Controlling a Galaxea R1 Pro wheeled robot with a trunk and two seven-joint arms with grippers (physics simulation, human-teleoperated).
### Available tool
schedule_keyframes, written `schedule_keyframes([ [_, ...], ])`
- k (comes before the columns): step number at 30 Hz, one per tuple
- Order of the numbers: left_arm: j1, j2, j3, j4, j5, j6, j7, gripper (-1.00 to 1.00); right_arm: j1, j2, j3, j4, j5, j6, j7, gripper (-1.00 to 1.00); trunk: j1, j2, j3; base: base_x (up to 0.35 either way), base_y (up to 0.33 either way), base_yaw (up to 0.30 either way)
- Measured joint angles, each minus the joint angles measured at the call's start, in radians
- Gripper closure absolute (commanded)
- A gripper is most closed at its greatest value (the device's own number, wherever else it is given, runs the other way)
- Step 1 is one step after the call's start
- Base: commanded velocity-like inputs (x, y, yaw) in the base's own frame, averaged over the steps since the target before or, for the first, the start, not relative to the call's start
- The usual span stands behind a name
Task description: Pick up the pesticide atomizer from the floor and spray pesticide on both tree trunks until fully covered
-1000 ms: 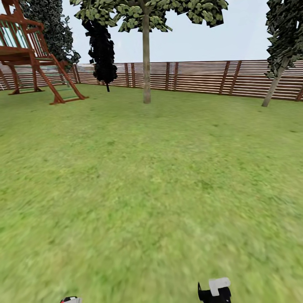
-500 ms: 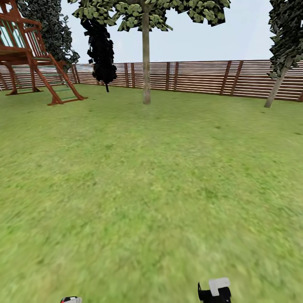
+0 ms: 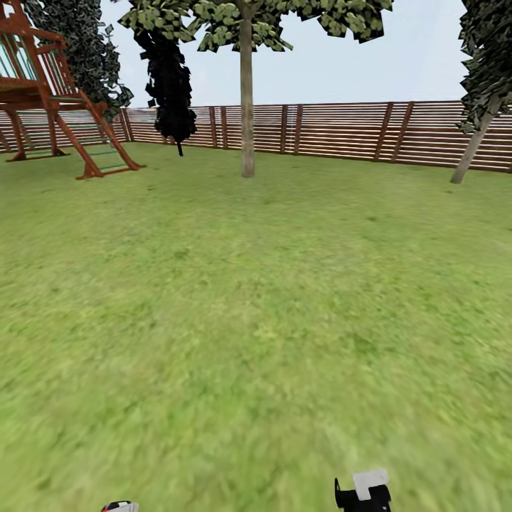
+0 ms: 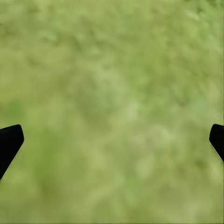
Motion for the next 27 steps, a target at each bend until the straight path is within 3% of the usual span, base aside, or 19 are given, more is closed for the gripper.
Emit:
schedule_keyframes([
  [27,0.000,0.000,0.000,0.000,0.000,0.000,0.001,1.00,0.000,0.000,0.000,0.000,0.000,0.000,0.000,-1.00,0.000,0.000,0.000,0.339,0.000,0.000],
])
